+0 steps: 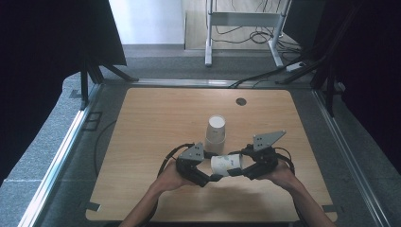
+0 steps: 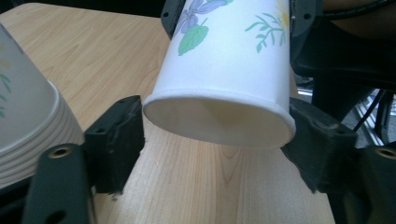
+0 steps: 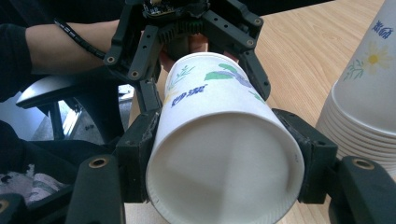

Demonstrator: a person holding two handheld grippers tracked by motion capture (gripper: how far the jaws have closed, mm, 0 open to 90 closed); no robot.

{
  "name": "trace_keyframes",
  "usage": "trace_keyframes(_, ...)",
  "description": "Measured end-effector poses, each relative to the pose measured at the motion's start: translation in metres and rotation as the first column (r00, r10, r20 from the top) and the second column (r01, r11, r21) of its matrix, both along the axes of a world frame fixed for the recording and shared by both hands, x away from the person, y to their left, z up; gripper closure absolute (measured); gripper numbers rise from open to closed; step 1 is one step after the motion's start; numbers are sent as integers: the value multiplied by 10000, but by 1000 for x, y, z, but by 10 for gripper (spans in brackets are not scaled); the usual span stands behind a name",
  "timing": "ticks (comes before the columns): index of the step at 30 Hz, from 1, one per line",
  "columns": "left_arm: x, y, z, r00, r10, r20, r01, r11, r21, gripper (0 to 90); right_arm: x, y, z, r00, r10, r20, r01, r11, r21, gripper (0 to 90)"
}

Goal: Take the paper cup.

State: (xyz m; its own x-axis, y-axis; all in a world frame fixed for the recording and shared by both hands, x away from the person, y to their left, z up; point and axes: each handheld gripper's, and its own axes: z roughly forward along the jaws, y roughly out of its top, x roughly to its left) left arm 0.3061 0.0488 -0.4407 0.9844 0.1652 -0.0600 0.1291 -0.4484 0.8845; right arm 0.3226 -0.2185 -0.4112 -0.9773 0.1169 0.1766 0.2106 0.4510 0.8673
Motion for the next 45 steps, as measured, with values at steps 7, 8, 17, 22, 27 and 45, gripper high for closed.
trace_keyframes(7, 1, 1, -1, 10000, -55, 17, 55, 10000, -49, 306, 3, -1, -2, 9998, 48, -176, -47, 10000, 63, 365)
trace_keyframes(8, 1, 1, -1, 10000, -51, 21, 51, 10000, -29, 313, 4, 0, -2, 9998, 59, -191, -58, 10000, 53, 364)
trace_keyframes(17, 3, 2, -1, 10000, 61, -46, -60, 9998, 201, 345, 7, 2, -3, 9997, 39, -241, -43, 9999, -164, 345)
trace_keyframes(22, 4, 2, -1, 9998, 207, -59, -205, 9992, 343, 352, 8, 3, -3, 9996, -238, -142, 233, 9991, -341, 316)
trace_keyframes(27, 4, 3, 0, 9996, 271, 24, -272, 9985, 465, 357, 9, 1, -3, 9989, -456, -90, 451, 9980, -437, 296)
trace_keyframes(45, 4, 8, 11, 9988, 458, 148, -469, 9951, 871, 363, 10, 0, -1, 9939, -1099, 124, 1104, 9920, -610, 148)
